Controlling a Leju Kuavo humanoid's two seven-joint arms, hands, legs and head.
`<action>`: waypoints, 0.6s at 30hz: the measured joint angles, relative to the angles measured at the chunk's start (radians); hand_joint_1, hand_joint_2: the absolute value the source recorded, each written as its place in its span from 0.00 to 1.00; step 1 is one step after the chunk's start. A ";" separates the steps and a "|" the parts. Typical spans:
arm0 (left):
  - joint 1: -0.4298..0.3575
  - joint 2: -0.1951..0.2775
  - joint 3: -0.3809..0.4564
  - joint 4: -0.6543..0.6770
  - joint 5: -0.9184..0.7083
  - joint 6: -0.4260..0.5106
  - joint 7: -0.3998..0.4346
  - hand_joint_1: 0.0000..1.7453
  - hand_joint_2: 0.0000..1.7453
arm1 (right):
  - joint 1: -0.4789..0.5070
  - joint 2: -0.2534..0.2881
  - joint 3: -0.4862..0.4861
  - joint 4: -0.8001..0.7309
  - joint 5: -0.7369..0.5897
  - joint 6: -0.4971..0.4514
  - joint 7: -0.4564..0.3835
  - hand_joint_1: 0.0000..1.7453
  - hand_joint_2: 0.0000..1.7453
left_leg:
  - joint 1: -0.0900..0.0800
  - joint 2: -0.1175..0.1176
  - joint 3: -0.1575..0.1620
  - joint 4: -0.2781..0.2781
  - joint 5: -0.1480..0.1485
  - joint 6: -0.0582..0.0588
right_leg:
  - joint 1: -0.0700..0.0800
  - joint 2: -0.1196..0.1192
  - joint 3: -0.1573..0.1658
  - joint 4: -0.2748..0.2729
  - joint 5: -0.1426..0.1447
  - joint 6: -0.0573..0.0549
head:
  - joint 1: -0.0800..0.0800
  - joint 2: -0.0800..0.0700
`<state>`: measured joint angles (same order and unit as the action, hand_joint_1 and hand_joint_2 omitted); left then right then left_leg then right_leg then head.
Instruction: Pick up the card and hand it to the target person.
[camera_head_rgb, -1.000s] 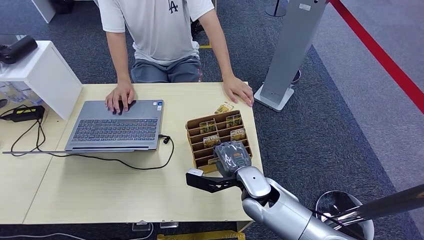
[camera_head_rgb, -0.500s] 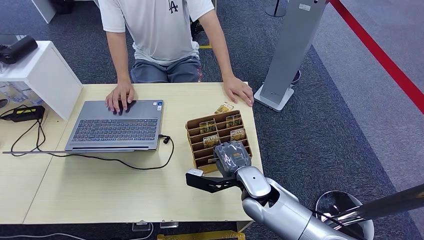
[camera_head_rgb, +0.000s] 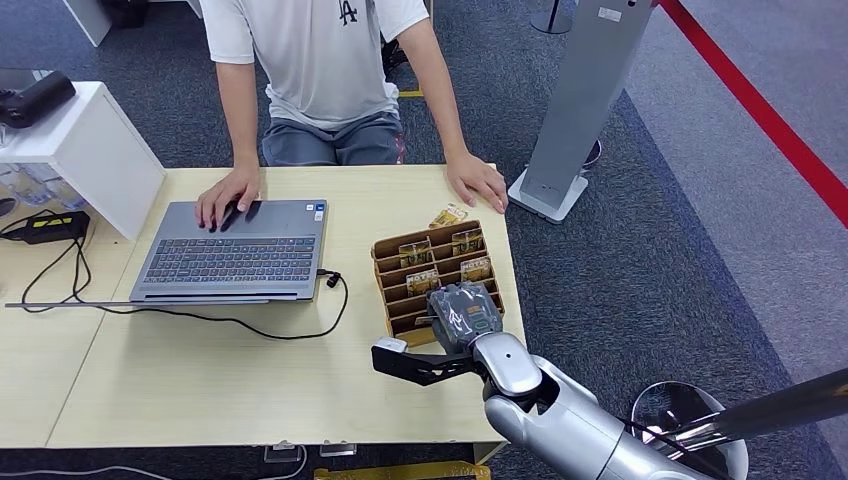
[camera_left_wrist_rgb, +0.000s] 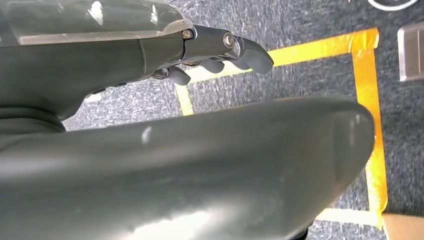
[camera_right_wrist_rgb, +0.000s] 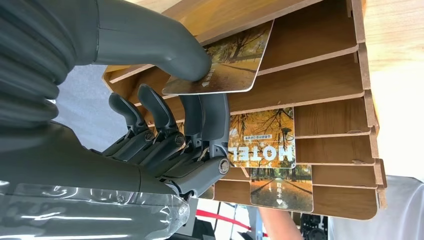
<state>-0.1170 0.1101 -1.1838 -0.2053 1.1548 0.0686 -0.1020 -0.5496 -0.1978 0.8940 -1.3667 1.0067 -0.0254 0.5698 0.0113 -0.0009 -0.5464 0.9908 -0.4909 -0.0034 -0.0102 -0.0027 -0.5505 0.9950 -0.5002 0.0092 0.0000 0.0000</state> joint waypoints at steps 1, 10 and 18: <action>0.000 -0.001 0.001 0.000 0.001 0.001 0.001 0.00 0.00 | -0.004 -0.010 -0.008 -0.034 0.005 -0.006 0.008 0.89 1.00 | 0.000 0.000 0.000 0.000 0.000 0.000 | 0.000 0.000 0.000 0.000 0.000 0.000 | 0.000 0.000; 0.001 -0.013 0.003 0.001 0.007 0.007 0.006 0.00 0.00 | 0.008 -0.070 -0.100 -0.327 0.155 -0.274 -0.035 0.89 1.00 | 0.000 -0.002 -0.003 0.003 -0.001 0.000 | 0.000 -0.002 -0.002 0.002 -0.001 0.001 | 0.000 0.000; 0.000 -0.019 -0.006 0.001 0.001 0.009 0.008 0.00 0.00 | 0.030 -0.003 -0.085 -0.204 0.195 -0.464 -0.135 0.89 1.00 | 0.000 -0.001 0.000 0.000 0.000 0.000 | 0.000 -0.001 0.000 -0.001 0.000 0.000 | 0.000 0.000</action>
<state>-0.1175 0.0909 -1.1894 -0.2045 1.1559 0.0778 -0.0939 -0.5193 -0.2009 0.8094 -1.5711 1.2022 -0.4894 0.4351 0.0114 -0.0020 -0.5462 0.9907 -0.4908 -0.0035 -0.0101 -0.0038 -0.5500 0.9943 -0.5004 0.0094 0.0000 0.0000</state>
